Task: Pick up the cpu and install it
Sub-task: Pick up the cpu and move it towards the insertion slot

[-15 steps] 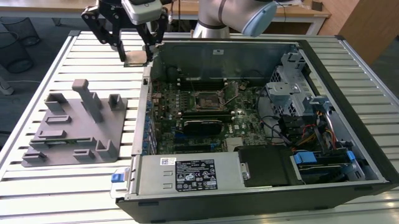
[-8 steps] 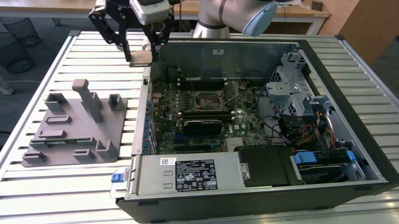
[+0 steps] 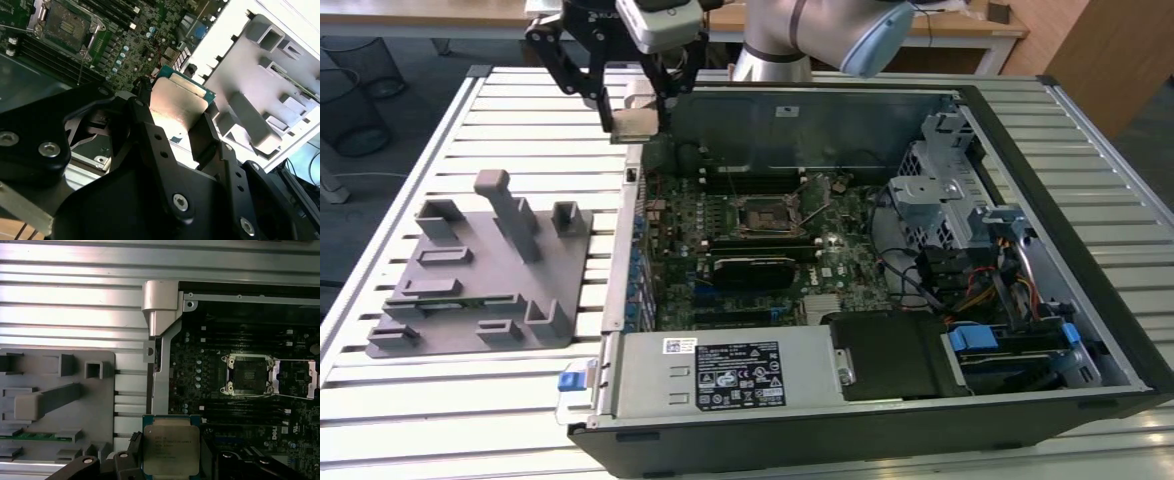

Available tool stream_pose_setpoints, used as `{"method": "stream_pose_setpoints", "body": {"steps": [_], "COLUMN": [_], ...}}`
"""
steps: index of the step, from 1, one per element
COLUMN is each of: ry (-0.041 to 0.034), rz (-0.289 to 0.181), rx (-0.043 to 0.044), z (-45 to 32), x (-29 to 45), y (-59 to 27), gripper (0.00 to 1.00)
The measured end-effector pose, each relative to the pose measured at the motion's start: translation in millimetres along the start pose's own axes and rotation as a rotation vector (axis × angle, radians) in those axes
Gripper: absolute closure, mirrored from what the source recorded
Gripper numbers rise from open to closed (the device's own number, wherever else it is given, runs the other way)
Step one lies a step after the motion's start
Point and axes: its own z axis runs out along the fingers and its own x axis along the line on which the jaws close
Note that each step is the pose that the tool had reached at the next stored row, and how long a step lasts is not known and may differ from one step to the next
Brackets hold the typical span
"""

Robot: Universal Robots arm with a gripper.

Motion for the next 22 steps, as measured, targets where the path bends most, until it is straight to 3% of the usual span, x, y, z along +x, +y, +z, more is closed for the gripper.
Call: {"method": "stream_pose_setpoints", "body": {"steps": [22], "ry": [0.0000], "rz": [0.000], "rx": [0.0000], "z": [0.1], "x": [-39.4], "y": [-0.9], "gripper": [0.46]}}
